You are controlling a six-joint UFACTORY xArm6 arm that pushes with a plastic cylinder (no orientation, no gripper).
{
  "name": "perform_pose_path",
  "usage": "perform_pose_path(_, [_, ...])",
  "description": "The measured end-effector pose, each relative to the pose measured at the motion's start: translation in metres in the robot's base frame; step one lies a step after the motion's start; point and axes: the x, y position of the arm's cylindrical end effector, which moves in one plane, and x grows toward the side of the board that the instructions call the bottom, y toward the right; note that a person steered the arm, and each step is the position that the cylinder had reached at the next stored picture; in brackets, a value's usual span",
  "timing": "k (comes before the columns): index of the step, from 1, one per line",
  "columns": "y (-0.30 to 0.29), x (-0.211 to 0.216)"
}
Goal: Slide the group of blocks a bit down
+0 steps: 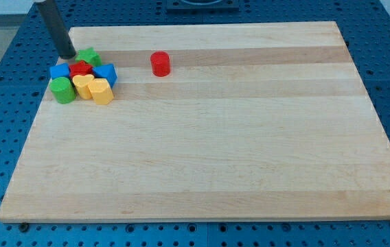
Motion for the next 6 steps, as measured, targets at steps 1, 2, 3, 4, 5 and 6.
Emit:
perform_pose_path(1, [0.0,0.014])
perform_pose_path(2, [0.002,-0.011])
perform_pose_path(3, [0.034,-0.031])
perform_pose_path(4, [0.084,-0.028])
perform_pose_path(5, [0.084,-0.026])
perform_pose_path(6, [0.054,-0.025])
